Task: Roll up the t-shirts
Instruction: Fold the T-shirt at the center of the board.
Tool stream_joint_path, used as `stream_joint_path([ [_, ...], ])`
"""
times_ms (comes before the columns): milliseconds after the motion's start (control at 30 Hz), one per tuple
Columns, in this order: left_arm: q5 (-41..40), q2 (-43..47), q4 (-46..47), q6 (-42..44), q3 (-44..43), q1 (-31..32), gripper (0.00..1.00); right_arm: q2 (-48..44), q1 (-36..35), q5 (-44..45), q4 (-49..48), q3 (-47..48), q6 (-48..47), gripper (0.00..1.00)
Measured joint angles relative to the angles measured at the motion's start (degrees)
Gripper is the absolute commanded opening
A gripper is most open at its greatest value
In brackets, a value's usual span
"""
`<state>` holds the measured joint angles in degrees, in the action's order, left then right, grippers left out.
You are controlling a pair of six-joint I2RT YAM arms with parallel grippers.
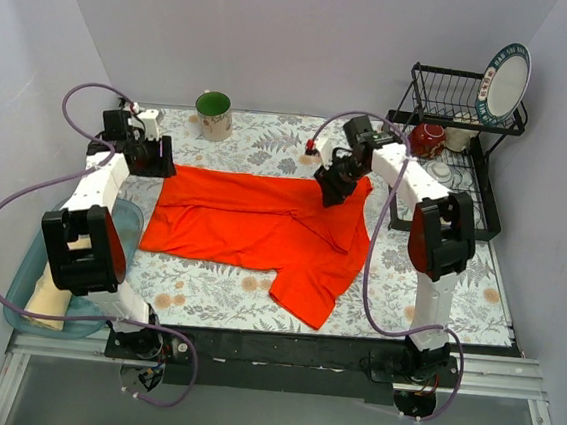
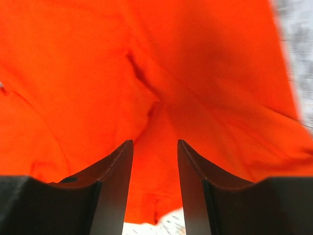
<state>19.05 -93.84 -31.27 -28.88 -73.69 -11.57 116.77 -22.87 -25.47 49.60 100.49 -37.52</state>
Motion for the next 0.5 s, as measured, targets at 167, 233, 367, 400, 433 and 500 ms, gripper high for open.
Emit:
stream_joint_path([
  [167,1.81,3.13,-1.44,-0.61,5.14,0.02,0.56,4.2,-2.6,-1.7,1.29,-1.55,0.37,0.5],
  [233,2.12,4.22,-1.86,-0.59,6.45,0.0,0.56,6.01,-2.89,-1.73,1.42,-1.33,0.74,0.49],
  [367,2.91,7.06,-2.25,-0.55,8.26,0.0,0.56,7.85,-2.86,-1.51,1.51,0.22,1.36,0.49],
  [400,3.08,7.76,-2.21,-0.55,8.61,0.0,0.56,7.85,-2.86,-1.4,1.46,0.76,1.4,0.49],
  [433,3.32,8.39,-2.16,-0.57,9.03,0.02,0.56,7.85,-2.86,-1.27,1.44,1.16,1.4,0.49],
  [500,3.91,9.29,-2.19,-0.59,9.75,0.0,0.56,7.85,-2.86,-1.05,1.11,1.86,1.42,0.49],
])
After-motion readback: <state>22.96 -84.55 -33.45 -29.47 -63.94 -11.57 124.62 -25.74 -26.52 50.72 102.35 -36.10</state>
